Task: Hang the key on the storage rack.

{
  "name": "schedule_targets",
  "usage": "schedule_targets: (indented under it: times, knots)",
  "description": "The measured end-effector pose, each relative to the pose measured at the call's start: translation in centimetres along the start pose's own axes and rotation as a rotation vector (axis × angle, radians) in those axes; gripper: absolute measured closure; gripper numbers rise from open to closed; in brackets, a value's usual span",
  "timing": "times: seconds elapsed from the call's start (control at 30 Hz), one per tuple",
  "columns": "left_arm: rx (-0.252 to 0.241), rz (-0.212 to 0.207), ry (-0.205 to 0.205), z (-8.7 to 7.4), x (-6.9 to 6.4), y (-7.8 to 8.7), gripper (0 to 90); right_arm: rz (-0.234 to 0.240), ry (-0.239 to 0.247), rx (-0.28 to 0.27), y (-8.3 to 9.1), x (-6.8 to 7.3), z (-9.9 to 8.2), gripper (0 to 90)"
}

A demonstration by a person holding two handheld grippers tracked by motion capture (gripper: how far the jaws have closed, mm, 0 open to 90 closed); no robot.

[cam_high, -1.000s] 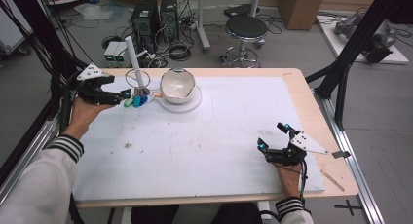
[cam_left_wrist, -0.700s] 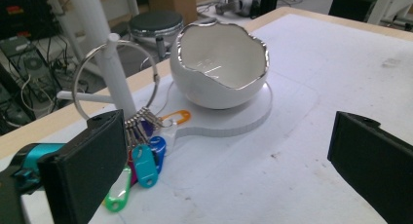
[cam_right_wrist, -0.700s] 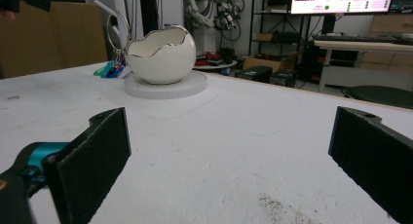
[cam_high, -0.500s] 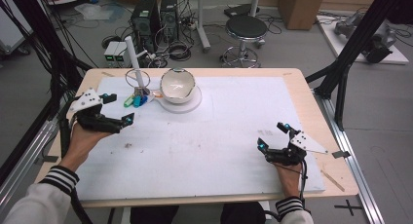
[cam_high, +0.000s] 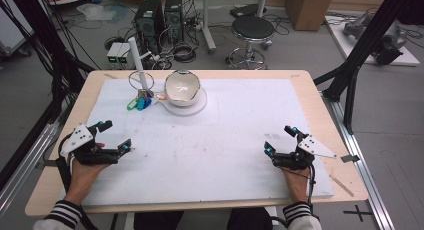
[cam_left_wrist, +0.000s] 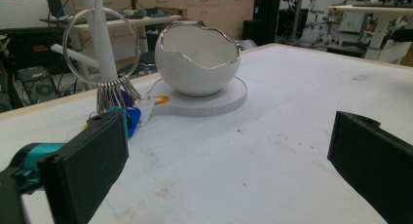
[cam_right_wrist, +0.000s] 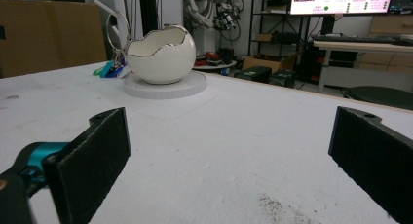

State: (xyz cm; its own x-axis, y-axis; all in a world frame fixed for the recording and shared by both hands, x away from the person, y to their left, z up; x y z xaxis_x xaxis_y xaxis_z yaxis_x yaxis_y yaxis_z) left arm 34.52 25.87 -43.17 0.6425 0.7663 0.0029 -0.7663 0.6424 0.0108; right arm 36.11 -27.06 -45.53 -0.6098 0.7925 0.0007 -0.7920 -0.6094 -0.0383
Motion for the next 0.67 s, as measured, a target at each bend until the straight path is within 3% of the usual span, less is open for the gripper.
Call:
schedule_targets:
  times: [0.2,0.4,0.57,0.67]
  knots:
    - [-0.066,0.003,-0.003,-1.4,-0.8,0.7,1.7,0.0,-0.002,-0.001,0.0,0.0,0.0,1.1]
    - [-0.065,-0.016,-0.022,-2.2,-1.3,0.8,1.7,0.002,-0.005,0.003,0.0,0.1,0.0,1.1]
    - [-0.11,0.006,-0.016,-2.1,-1.2,1.2,1.7,0.005,0.0,0.008,0.0,0.1,0.0,1.1]
    - [-0.106,0.031,-0.015,-2.1,-1.1,1.2,1.7,0.006,0.004,0.007,-0.1,0.1,0.0,1.1]
Point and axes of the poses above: each handheld gripper's, and its own axes: y roughly backward along the jaws, z roughly out of its top, x roughly to its left, the point moved 6 cm from there along -y, roughly forward along the jaws, and after that the axes turned 6 degrees about -x, right-handed, at the moved point
